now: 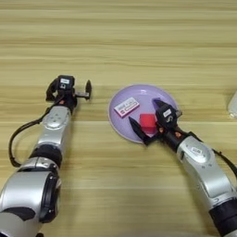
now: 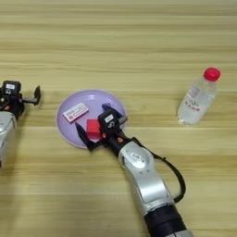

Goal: Move the objects on the table

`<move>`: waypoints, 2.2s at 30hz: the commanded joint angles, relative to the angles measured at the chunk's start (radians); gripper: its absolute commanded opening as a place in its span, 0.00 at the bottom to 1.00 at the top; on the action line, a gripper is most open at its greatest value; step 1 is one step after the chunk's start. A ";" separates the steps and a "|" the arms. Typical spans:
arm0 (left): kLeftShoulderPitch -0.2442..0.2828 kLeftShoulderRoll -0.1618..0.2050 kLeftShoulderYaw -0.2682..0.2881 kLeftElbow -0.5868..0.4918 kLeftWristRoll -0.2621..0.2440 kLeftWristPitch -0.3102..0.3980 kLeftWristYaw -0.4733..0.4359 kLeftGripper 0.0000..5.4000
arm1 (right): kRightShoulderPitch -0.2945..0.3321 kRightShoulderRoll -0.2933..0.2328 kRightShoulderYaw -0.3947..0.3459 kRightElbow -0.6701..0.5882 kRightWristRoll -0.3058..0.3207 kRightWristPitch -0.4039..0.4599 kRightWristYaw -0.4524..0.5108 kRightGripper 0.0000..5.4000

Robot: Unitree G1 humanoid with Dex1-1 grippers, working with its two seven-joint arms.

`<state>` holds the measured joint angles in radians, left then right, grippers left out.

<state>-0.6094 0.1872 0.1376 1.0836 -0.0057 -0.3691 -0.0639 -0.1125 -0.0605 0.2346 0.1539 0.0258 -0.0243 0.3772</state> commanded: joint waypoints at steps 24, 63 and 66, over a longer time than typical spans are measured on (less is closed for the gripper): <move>-0.005 -0.005 -0.008 -0.008 0.003 0.004 0.004 1.00 | -0.005 -0.001 -0.023 -0.016 0.093 0.168 0.063 0.69; 0.000 -0.009 -0.006 -0.021 0.002 0.008 0.020 1.00 | -0.110 -0.061 -0.322 0.098 0.031 0.048 -0.277 0.59; -0.001 -0.011 -0.006 -0.022 0.002 0.008 0.021 1.00 | -0.121 -0.064 -0.334 0.135 0.042 0.072 -0.275 0.59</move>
<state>-0.6089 0.1770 0.1347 1.0708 -0.0053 -0.3678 -0.0490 -0.2134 -0.1201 -0.0884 0.2687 0.0543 0.0180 0.0974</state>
